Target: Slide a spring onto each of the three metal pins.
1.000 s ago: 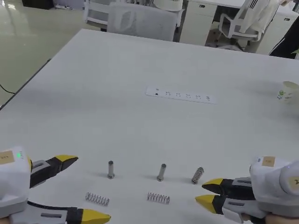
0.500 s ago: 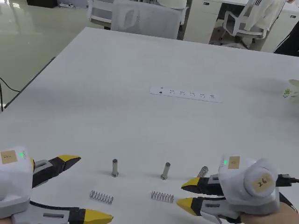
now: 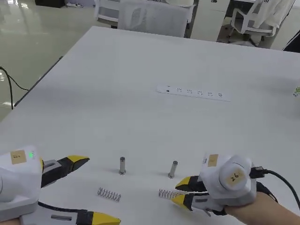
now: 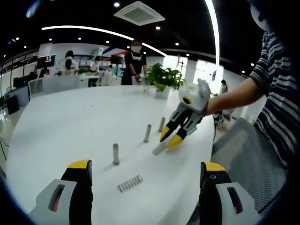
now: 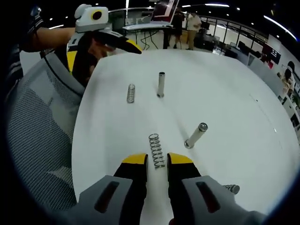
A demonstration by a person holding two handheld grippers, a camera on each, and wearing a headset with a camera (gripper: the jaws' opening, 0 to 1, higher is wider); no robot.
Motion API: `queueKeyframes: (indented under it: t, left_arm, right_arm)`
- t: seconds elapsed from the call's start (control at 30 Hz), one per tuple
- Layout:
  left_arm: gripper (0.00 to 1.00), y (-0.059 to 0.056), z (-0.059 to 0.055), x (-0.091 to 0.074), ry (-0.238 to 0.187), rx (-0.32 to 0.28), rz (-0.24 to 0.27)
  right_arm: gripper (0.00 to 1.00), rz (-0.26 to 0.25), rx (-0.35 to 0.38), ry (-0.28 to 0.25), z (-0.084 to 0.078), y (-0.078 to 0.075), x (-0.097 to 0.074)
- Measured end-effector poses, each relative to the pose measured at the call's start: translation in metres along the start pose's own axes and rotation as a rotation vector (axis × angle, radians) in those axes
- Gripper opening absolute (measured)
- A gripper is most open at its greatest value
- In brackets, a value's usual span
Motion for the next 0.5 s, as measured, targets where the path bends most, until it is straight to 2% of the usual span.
queueKeyframes:
  t: [0.27, 0.33, 0.37, 0.5]
  left_arm:
    - [0.92, -0.0025, -0.0025, -0.0012, 0.012, -0.006, 0.001]
    - [0.92, -0.0037, -0.0028, -0.0015, 0.016, -0.007, 0.001]
    - [0.91, -0.0044, -0.0026, -0.0017, 0.017, -0.009, 0.000]
    - [0.91, -0.0061, -0.0012, -0.0006, 0.018, -0.010, -0.006]
  right_arm:
    - [0.12, 0.028, -0.013, 0.023, -0.0052, -0.0013, 0.0084]
    - [0.09, 0.034, -0.029, 0.035, -0.0075, -0.0005, 0.0102]
    - [0.08, 0.039, -0.027, 0.011, -0.0053, -0.0006, 0.0096]
    - [0.08, 0.033, -0.025, 0.015, -0.0060, -0.0015, 0.0088]
Point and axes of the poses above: the centre of the closed fingertips' face, and the gripper's own axes: x roughly forward along the fingers, y roughly to its left, z roughly out of its top, the point moved 9 cm from there along -x, roughly backward along the fingers, and after that the axes turned 3 degrees about -x, right-handed, at the moved point
